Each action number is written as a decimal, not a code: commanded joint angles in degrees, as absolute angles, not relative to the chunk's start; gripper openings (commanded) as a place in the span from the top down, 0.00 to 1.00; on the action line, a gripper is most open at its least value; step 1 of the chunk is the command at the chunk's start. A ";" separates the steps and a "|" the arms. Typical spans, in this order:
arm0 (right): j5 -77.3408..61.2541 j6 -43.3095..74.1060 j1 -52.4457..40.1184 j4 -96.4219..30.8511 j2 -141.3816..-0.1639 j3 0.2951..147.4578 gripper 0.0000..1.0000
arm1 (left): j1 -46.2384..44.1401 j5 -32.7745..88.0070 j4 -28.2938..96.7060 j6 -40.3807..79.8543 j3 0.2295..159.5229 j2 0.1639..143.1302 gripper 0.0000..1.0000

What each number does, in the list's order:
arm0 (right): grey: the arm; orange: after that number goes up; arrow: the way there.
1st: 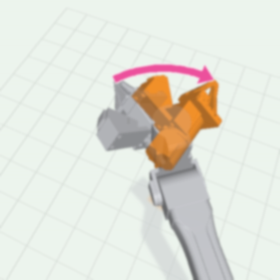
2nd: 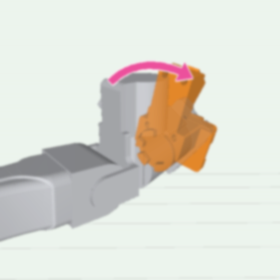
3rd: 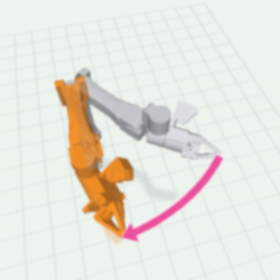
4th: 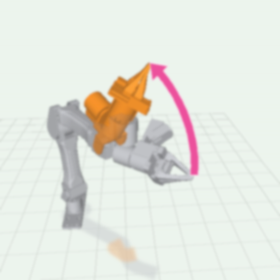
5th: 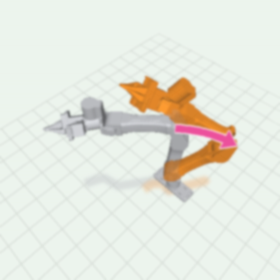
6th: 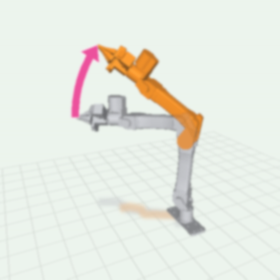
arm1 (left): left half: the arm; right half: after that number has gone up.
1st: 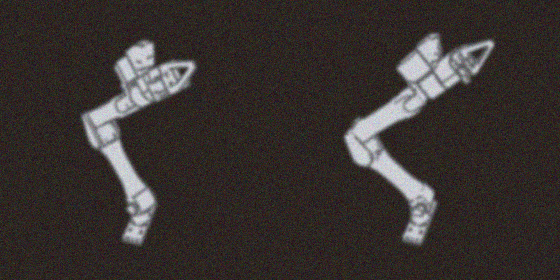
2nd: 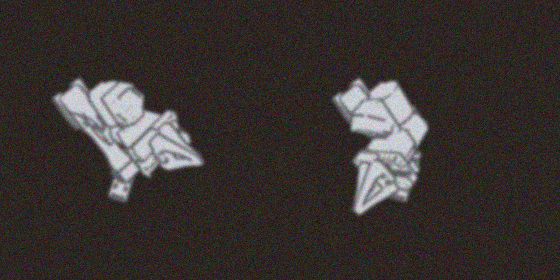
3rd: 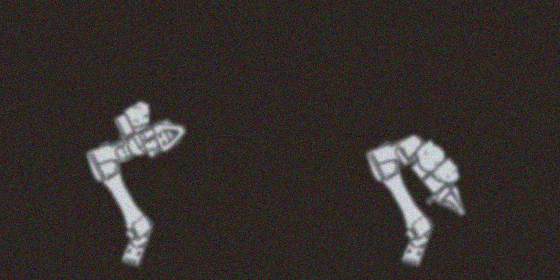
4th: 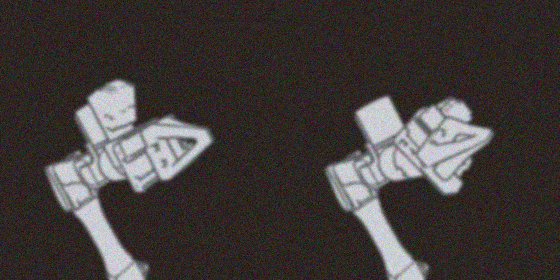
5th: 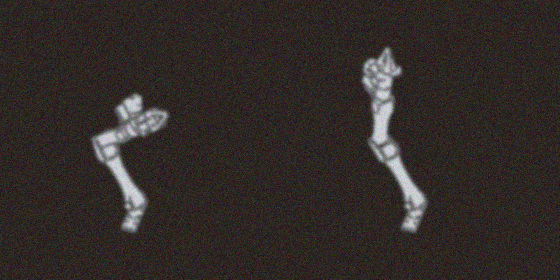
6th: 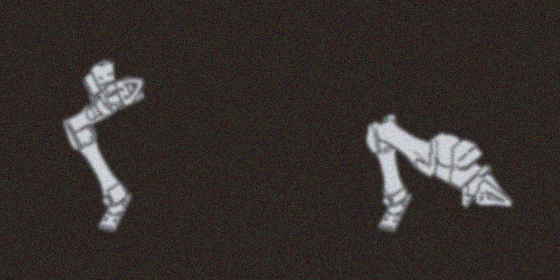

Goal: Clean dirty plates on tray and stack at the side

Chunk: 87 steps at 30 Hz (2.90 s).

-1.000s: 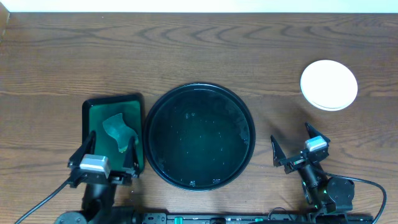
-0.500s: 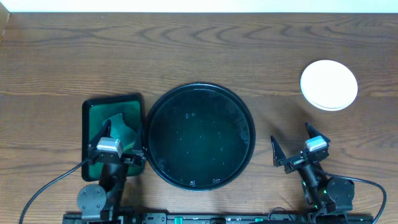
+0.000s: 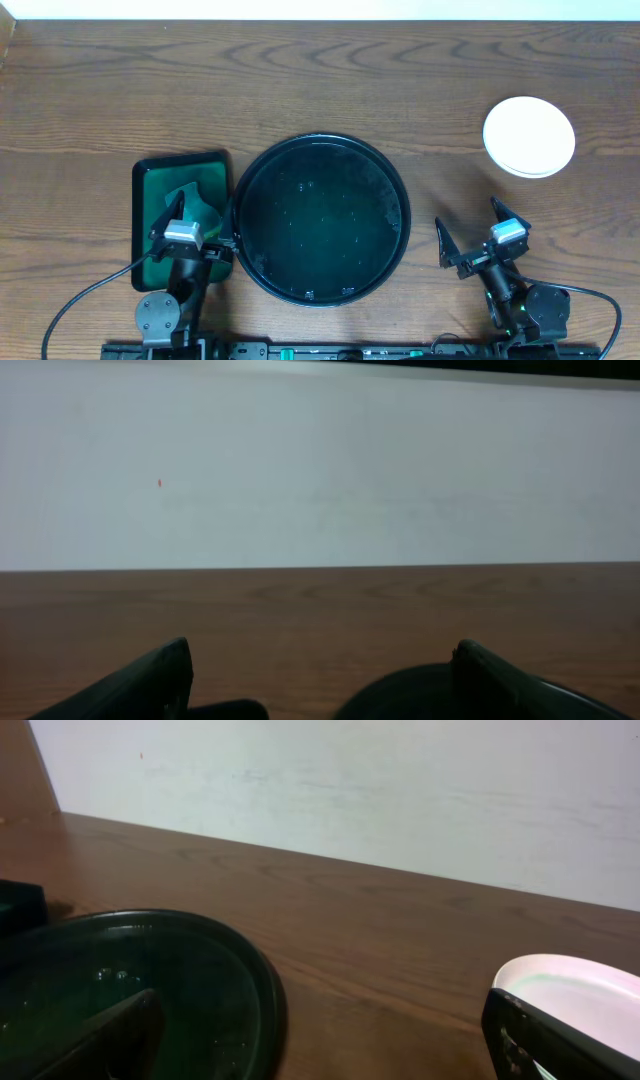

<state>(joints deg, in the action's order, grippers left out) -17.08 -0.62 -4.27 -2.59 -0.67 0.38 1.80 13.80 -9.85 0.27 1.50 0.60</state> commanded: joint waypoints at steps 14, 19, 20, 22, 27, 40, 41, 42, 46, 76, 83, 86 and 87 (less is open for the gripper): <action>-16.75 -0.47 -4.71 -2.92 -0.30 0.30 0.01 | 1.69 13.04 2.70 1.43 0.23 0.10 0.17; -16.75 -0.47 -4.71 -2.92 -0.30 0.30 0.01 | 1.69 11.97 3.03 1.39 0.23 0.10 0.17; -16.75 -0.47 -4.71 -2.92 -0.30 0.30 0.01 | 1.69 11.99 3.03 1.39 0.23 0.10 0.17; -16.75 -0.47 -4.71 -2.92 -0.30 0.30 0.01 | 1.67 12.01 3.03 1.39 0.23 0.10 0.17; -16.75 -0.47 -4.71 -2.92 -0.30 0.30 0.01 | 1.69 12.03 3.03 1.39 0.23 0.10 0.17; -16.75 -0.47 -4.71 -2.92 -0.30 0.30 0.01 | 1.69 12.40 2.98 1.39 0.23 0.19 0.17; -16.75 -0.47 -4.71 -2.92 -0.30 0.30 0.01 | 1.69 12.40 2.98 1.39 0.23 0.19 0.17; -16.75 -0.47 -4.71 -2.92 -0.30 0.30 0.01 | 1.69 12.40 2.98 1.39 0.23 0.19 0.17; -16.75 -0.45 -4.71 -2.92 -0.30 0.30 0.01 | 1.69 12.40 2.98 1.39 0.23 0.19 0.17; -16.75 -0.47 -4.71 -2.92 -0.30 0.30 0.01 | 1.69 12.40 2.98 1.39 0.23 0.19 0.17; -16.75 -0.47 -4.71 -2.92 -0.30 0.30 0.01 | 1.69 12.40 2.98 1.39 0.23 0.19 0.17; -16.75 -0.45 -4.71 -2.92 -0.30 0.30 0.01 | 1.69 12.40 2.98 1.39 0.23 0.19 0.17; -16.75 -0.47 -4.71 -2.92 -0.30 0.30 0.01 | 1.69 12.40 2.98 1.39 0.23 0.19 0.17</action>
<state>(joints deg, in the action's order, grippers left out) -17.06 -0.64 -4.27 -2.59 -0.67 0.38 1.80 11.66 0.36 1.30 0.80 0.60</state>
